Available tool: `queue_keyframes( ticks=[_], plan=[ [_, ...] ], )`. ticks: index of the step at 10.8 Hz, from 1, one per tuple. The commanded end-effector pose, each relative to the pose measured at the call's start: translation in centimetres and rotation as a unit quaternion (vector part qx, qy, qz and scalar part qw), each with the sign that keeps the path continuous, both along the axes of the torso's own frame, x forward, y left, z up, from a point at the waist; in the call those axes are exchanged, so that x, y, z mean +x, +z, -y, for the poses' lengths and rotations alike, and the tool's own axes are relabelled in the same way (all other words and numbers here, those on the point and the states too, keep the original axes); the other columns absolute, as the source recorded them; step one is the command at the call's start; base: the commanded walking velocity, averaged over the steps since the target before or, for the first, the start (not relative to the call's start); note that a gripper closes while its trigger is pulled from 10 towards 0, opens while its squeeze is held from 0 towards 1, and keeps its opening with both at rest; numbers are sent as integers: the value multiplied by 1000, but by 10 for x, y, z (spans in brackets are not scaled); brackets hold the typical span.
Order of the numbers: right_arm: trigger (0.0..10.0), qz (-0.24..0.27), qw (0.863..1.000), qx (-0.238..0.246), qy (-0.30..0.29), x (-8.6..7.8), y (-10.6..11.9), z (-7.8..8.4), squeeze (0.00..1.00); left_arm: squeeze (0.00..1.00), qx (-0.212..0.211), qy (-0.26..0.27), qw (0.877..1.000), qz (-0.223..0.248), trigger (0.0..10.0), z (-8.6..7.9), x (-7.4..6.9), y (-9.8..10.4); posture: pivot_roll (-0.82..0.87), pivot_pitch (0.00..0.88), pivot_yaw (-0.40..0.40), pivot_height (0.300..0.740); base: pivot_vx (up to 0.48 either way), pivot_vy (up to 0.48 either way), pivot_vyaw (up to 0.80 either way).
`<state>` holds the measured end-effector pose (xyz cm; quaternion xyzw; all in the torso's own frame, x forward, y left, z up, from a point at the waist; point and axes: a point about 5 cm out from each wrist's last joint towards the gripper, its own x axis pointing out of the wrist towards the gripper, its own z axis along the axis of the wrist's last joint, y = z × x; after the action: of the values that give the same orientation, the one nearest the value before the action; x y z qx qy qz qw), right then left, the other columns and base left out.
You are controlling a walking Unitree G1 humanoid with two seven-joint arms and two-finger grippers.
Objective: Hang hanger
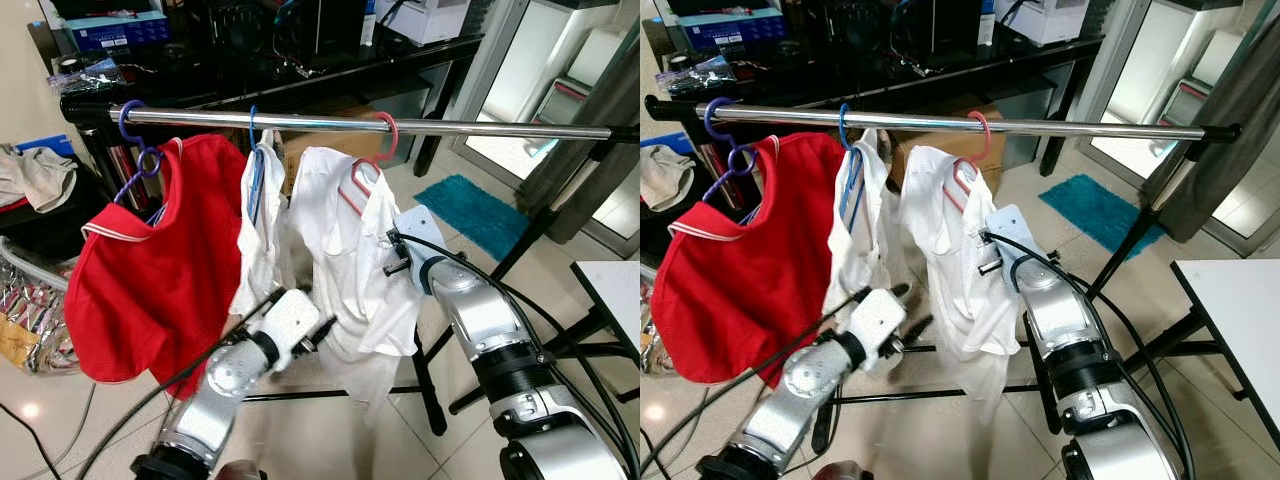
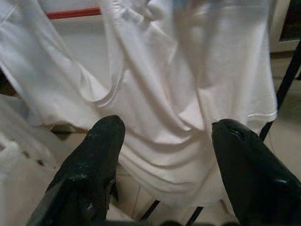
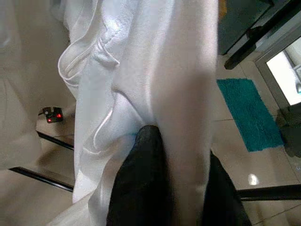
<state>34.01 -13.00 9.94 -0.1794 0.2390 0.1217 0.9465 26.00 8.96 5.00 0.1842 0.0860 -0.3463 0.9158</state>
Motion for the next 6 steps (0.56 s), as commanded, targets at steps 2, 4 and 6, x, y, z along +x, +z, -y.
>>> queue_keyframes(
  ticks=[2,4,6],
  plan=[
    [10000,1,1000,6,-3,-2,-1,7,1000,0,-93,-1,996,5,10000,-1,4,-7,191,27,-55,740,0,0,0],
    [10000,11,1000,11,-11,-5,-2,11,0,0,-56,5,997,60,10000,-9,4,10,196,22,-53,740,0,0,0],
    [10000,39,998,23,-35,-10,-3,19,0,0,-69,8,992,106,10000,4,0,18,201,20,-47,740,0,0,0]
  ],
)
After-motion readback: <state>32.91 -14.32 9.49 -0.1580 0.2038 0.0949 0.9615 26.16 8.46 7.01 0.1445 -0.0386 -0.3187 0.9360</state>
